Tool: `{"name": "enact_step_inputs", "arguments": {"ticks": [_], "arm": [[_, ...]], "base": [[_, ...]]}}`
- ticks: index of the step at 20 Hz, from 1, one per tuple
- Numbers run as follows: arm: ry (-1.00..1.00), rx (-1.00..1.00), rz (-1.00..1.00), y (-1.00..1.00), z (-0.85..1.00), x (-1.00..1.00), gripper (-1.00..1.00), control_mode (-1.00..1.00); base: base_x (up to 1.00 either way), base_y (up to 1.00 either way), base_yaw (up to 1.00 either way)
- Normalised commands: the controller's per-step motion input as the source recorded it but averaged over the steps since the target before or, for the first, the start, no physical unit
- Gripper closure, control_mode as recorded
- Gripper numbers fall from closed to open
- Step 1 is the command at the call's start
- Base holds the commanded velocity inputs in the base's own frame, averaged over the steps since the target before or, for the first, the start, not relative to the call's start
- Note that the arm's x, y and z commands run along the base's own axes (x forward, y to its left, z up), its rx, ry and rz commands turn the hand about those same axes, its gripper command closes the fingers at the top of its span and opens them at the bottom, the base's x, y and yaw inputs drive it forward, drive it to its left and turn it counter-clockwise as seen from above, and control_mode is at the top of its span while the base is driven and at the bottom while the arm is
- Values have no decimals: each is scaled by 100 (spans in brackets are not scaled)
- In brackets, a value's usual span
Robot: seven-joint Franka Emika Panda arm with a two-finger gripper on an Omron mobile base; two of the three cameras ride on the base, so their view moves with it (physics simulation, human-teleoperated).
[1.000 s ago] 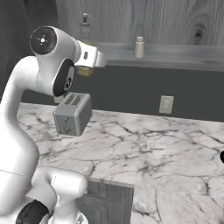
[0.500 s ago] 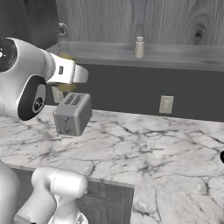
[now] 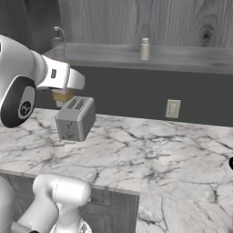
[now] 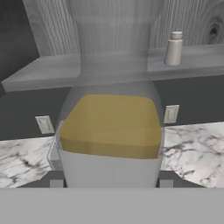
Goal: Retrieve the bottle and the shaker from the cabinet and place them next to the mixing bowl on the counter. Then add garlic from the fridge to the mixing bowl.
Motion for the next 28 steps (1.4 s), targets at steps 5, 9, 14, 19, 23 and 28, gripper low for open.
{"name": "enact_step_inputs", "arguments": {"ticks": [5, 9, 14, 19, 23, 28], "arm": [[0, 0, 0, 0, 0, 0, 100, -100], [0, 0, 0, 0, 0, 0, 100, -100], [0, 0, 0, 0, 0, 0, 100, 100], [0, 0, 0, 0, 0, 0, 100, 100], [0, 0, 0, 0, 0, 0, 100, 100], [0, 0, 0, 0, 0, 0, 100, 100]], "base": [[0, 0, 0], [0, 0, 0], [-16, 0, 0], [-100, 0, 0], [-100, 3, 0], [-95, 14, 0]]}}
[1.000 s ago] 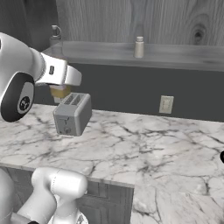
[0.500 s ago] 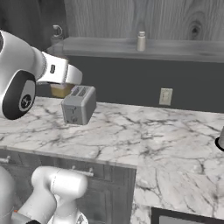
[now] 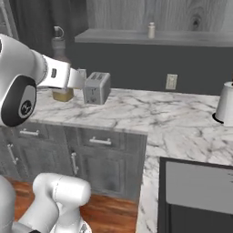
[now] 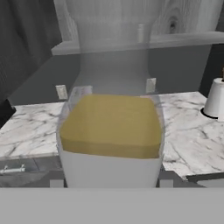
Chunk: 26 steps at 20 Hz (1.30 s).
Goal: Retrieve the bottle and the shaker from the cabinet and place them next to the mixing bowl on the counter. Then add garlic from the fridge to the mixing bowl.
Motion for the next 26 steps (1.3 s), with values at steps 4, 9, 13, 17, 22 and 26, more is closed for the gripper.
{"name": "enact_step_inputs", "arguments": {"ticks": [4, 9, 13, 17, 22, 26], "arm": [[0, 0, 0, 0, 0, 0, 100, 100], [0, 0, 0, 0, 0, 0, 100, 100], [0, 0, 0, 0, 0, 0, 100, 100], [0, 0, 0, 0, 0, 0, 100, 100], [0, 0, 0, 0, 0, 0, 100, 100], [0, 0, 0, 0, 0, 0, 100, 100]], "base": [[-59, 15, 1], [-33, 4, 6], [-43, 17, -41], [-16, 45, -70], [-30, 19, -87], [-29, 14, -89]]}}
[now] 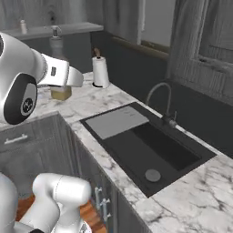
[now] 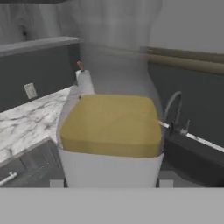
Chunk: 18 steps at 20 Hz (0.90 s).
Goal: Retrieve the bottle and the shaker from the cabinet and place them next to the mixing bowl on the counter. Then add garlic from the fridge to the mixing bowl.
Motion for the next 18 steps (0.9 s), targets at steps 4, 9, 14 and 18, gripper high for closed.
{"name": "enact_step_inputs", "arguments": {"ticks": [4, 9, 14, 18], "arm": [[0, 0, 0, 0, 0, 0, 100, 100], [0, 0, 0, 0, 0, 0, 100, 100], [0, 0, 0, 0, 0, 0, 100, 100], [0, 0, 0, 0, 0, 0, 100, 100]], "base": [[-14, 9, -87], [-11, 6, -84], [-15, 0, -71], [9, -21, -45]]}}
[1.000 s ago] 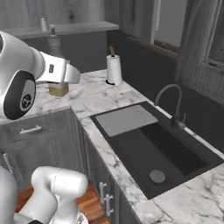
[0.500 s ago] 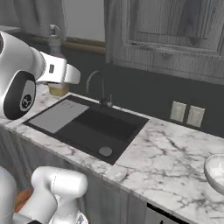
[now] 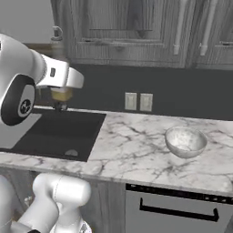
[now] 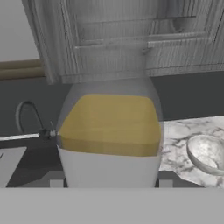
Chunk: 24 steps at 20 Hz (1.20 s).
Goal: Retrieve the bottle and the shaker from the cabinet and place them next to the mixing bowl on the counter. Then add garlic from the fridge to the mixing bowl.
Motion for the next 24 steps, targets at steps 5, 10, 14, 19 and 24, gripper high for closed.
{"name": "enact_step_inputs", "arguments": {"ticks": [5, 10, 14, 19, 24], "arm": [[0, 0, 0, 0, 0, 0, 100, 100], [0, 0, 0, 0, 0, 0, 100, 100], [0, 0, 0, 0, 0, 0, 100, 100], [0, 0, 0, 0, 0, 0, 100, 100], [0, 0, 0, 0, 0, 0, 100, 100]], "base": [[20, -85, -17], [28, -33, -7], [48, 0, 0], [36, 0, 0], [0, 0, 0]]}}
